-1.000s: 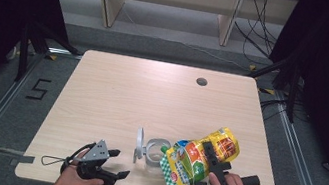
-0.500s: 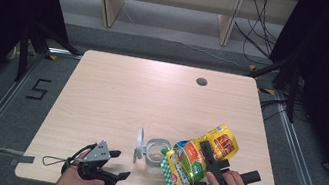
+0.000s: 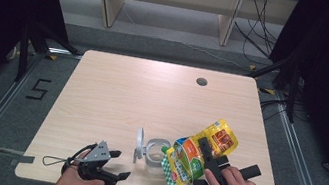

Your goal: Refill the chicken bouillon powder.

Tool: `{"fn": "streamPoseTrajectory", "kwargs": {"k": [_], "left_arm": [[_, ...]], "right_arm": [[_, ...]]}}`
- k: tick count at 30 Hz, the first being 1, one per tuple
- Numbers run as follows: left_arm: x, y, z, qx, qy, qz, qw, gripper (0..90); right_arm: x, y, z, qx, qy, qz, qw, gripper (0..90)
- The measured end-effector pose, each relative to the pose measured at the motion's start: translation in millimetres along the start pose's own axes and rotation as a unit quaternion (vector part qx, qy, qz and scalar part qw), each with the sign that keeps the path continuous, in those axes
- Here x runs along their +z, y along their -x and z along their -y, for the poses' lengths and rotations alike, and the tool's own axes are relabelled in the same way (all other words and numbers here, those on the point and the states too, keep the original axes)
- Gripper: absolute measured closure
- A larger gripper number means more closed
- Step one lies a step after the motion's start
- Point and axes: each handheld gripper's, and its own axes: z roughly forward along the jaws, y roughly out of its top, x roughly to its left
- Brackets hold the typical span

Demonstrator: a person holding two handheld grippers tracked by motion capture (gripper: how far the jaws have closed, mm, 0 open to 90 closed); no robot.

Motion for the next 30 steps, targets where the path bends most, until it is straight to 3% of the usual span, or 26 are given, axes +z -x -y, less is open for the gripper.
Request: {"fn": "streamPoseTrajectory", "kwargs": {"k": [4,5,6,13,14,15,16,21,22,24,25,29,30], "left_arm": [[1.5,1.4,0.5,-0.009,0.015,0.002,0.9998,20.8],[-0.4,0.4,-0.4,-0.004,0.006,0.005,1.0,20.8],[0.1,0.1,-0.7,0.003,0.015,0.005,0.9999,20.7],[0.1,-0.1,-0.7,0.002,0.014,0.005,0.9999,20.8],[-0.6,-1.0,-0.9,0.009,0.007,0.004,0.9999,20.8],[0.1,0.9,-0.3,-0.007,0.008,0.006,0.9999,20.8],[0.0,1.0,-0.4,-0.005,0.008,0.006,0.9999,20.8],[-0.3,0.4,-0.5,-0.003,0.007,0.004,1.0,20.8],[-0.5,-1.0,-1.0,0.008,0.008,0.003,0.9999,20.8],[-0.6,-0.9,-1.1,0.008,0.006,0.004,0.9999,20.8],[0.3,1.6,-0.5,-0.01,0.012,0.006,0.9999,20.8],[-0.7,0.6,-1.1,0.004,0.014,-0.001,0.9999,20.8],[-0.5,1.9,-0.4,-0.009,0.016,0.001,0.9998,20.8]], "right_arm": [[1.7,3.7,-0.1,-0.027,0.005,-0.002,0.9996,48.5],[1.6,3.3,-0.3,-0.029,0.002,0.005,0.9996,48.5],[1.7,3.0,-0.2,-0.027,0.002,0.004,0.9996,48.5],[2.3,3.3,0.9,-0.025,0.002,-0.002,0.9997,50.1],[2.6,5.7,0.6,-0.043,0.007,-0.001,0.9991,50.3],[1.9,3.1,1.4,-0.026,0.002,-0.002,0.9997,50.4],[2.4,5.7,1.4,-0.042,0.007,0.0,0.9991,50.7],[2.6,6.2,2.5,-0.045,0.008,0.006,0.9989,51.0],[2.6,6.5,2.4,-0.048,0.008,0.006,0.9988,51.0],[2.9,7.9,2.3,-0.05,0.01,0.001,0.9987,51.0],[2.8,8.5,2.2,-0.052,0.01,0.0,0.9986,51.1],[2.7,9.2,1.9,-0.057,0.01,0.002,0.9984,51.1],[2.3,9.4,2.2,-0.057,0.01,0.003,0.9983,51.1]]}}
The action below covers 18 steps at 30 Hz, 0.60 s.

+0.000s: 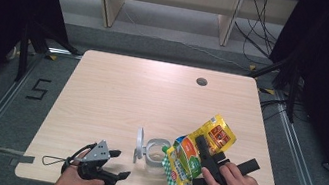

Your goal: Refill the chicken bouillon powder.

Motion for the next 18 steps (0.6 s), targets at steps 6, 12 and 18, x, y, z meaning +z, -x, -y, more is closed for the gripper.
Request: {"fn": "streamPoseTrajectory", "kwargs": {"k": [6,12,18], "left_arm": [[0.4,-1.7,-0.7,0.011,-0.002,0.006,0.9999,20.8],[-0.2,-2.4,-0.9,0.011,-0.011,0.003,0.9999,20.8],[0.7,-0.6,-0.2,0.001,-0.007,0.007,1.0,21.3]], "right_arm": [[-0.7,1.0,1.0,0.007,0.003,-0.007,0.9999,51.2],[-1.9,0.9,1.2,0.004,0.004,-0.01,0.9999,51.3],[1.0,4.4,1.2,0.005,0.012,-0.016,0.9998,51.3]]}}
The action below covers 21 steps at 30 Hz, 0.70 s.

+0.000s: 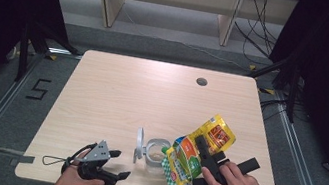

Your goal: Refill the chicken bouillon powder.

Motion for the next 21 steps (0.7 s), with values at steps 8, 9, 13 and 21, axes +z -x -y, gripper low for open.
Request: {"fn": "streamPoseTrajectory", "kwargs": {"k": [8,9,13,21], "left_arm": [[-0.2,-1.1,-0.4,0.008,0.009,-0.005,0.9999,21.2],[-0.4,-1.0,-0.6,0.008,0.007,-0.005,0.9999,21.3],[-1.4,-2.1,-1.0,0.012,-0.003,-0.003,0.9999,21.2],[-0.5,-1.2,-0.2,0.001,-0.004,-0.002,1.0,21.2]], "right_arm": [[6.3,5.9,-1.8,-0.007,0.003,-0.016,0.9998,51.3],[6.4,6.4,-1.7,-0.011,0.003,-0.009,0.9999,51.3],[7.5,10.3,-1.8,-0.019,-0.002,-0.008,0.9998,51.3],[10.6,15.0,-2.8,-0.057,0.009,-0.006,0.9983,51.3]]}}
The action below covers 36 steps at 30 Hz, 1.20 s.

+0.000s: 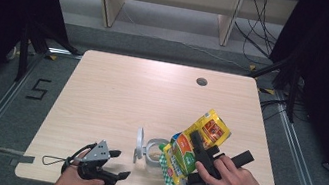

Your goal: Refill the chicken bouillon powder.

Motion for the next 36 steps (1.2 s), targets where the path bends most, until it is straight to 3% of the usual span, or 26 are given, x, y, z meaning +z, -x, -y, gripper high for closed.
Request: {"fn": "streamPoseTrajectory", "kwargs": {"k": [1,3,6,7,9,10,14,16,20,22,27,28,29,32,33,35,36], "left_arm": [[-0.1,-1.4,-0.6,0.012,0.001,-0.001,0.9999,21.2],[-0.1,-1.2,-0.5,0.009,0.002,-0.001,1.0,21.2],[0.5,-1.2,-0.4,0.011,0.002,0.0,0.9999,21.2],[0.4,-1.2,-0.5,0.011,0.002,0.001,0.9999,21.2],[0.4,-1.0,-0.4,0.011,0.004,0.0,0.9999,21.2],[0.0,0.0,-0.2,0.001,0.001,-0.001,1.0,21.2],[-0.3,-1.5,-0.6,0.012,0.001,-0.001,0.9999,21.2],[-0.1,-0.3,-0.3,0.0,0.001,0.0,1.0,21.2],[-0.9,-1.8,-1.0,0.017,0.0,-0.004,0.9998,21.2],[-0.1,-0.2,-0.2,0.001,0.002,-0.002,1.0,21.2],[-0.1,-1.3,-0.7,0.012,0.001,-0.002,0.9999,21.2],[0.2,-0.9,-0.4,0.008,0.003,-0.001,1.0,21.2],[0.3,-0.2,-0.2,0.001,0.001,0.0,1.0,21.2],[0.2,-1.5,-0.6,0.014,0.003,-0.001,0.9999,21.2],[0.4,-0.2,0.0,0.002,0.003,0.0,1.0,21.2],[0.1,-0.2,-0.3,0.001,0.002,-0.002,1.0,21.1],[0.1,-0.3,-0.3,0.002,0.002,-0.002,1.0,21.1]], "right_arm": [[0.1,-0.9,-0.3,0.004,0.002,-0.001,1.0,51.3],[0.4,-0.9,-0.2,0.006,0.002,0.009,0.9999,51.3],[0.9,0.4,-1.6,0.007,0.006,0.006,0.9999,51.3],[0.8,1.7,-2.3,-0.003,0.004,0.002,1.0,51.3],[1.3,0.6,-3.8,0.004,0.01,0.007,0.9999,51.4],[1.5,1.1,-3.9,0.007,0.011,0.005,0.9999,51.4],[0.8,2.8,-3.6,0.002,0.008,0.005,0.9999,51.5],[0.8,2.4,-3.9,0.004,0.008,0.003,1.0,51.5],[0.1,1.5,-3.5,0.005,0.006,0.008,0.9999,51.5],[-0.2,1.3,-2.9,0.003,0.006,0.009,0.9999,51.6],[-0.8,0.0,-1.2,0.005,0.008,0.009,0.9999,51.6],[-0.7,0.0,-0.9,0.007,0.011,0.005,0.9999,51.6],[-1.3,1.5,0.1,-0.006,0.008,0.001,0.9999,51.6],[-1.2,-0.8,0.3,0.007,0.008,0.003,0.9999,51.6],[-1.1,-1.0,1.0,0.006,0.011,0.004,0.9999,51.6],[-2.0,0.5,2.1,-0.007,0.006,0.0,1.0,51.7],[-1.6,-1.1,1.9,0.005,0.009,0.003,0.9999,51.7]]}}
